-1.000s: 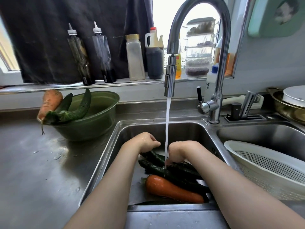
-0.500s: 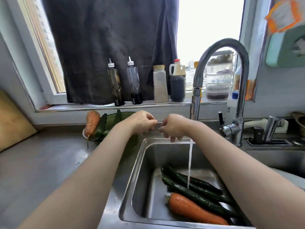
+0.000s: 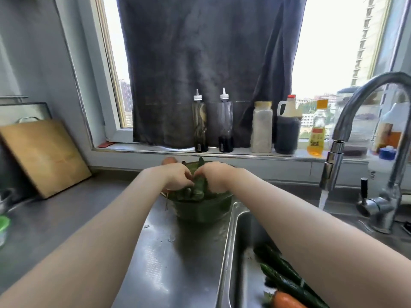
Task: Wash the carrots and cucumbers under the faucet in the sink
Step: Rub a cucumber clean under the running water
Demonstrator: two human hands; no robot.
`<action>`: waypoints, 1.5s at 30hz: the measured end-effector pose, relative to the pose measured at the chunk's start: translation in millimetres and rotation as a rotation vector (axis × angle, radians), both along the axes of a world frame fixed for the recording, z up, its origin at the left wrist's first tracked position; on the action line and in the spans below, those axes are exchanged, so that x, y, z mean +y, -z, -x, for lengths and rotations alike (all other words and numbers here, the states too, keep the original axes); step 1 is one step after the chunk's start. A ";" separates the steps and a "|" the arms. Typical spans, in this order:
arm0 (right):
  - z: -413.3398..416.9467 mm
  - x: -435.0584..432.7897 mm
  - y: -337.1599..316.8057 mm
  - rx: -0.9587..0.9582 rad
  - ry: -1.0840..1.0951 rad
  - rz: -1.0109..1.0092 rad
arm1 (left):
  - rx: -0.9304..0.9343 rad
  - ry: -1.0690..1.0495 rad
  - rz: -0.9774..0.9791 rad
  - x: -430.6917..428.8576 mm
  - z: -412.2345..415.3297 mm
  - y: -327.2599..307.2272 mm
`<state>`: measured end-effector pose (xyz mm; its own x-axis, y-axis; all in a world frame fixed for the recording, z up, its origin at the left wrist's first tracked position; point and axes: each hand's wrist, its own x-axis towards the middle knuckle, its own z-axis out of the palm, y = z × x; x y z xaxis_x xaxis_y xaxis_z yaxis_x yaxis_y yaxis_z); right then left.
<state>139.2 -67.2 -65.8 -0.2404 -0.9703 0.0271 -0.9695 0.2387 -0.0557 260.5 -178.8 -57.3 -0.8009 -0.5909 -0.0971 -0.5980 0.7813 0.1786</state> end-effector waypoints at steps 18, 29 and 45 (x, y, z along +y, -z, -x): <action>23.0 34.1 -10.5 -0.130 -0.083 0.418 | 0.531 0.088 -0.055 21.4 16.1 -29.7; 46.4 134.4 -34.5 -0.403 0.138 0.582 | 0.770 0.227 -0.327 125.5 66.4 -56.6; 98.2 200.7 103.3 -0.595 0.415 0.006 | 0.420 0.097 -0.541 194.8 129.1 94.4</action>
<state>40.9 133.5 -169.1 -0.5648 -0.7959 -0.2181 -0.6040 0.5788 -0.5479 131.3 16.0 -151.8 -0.8822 -0.4701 -0.0283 -0.3247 0.5636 0.7595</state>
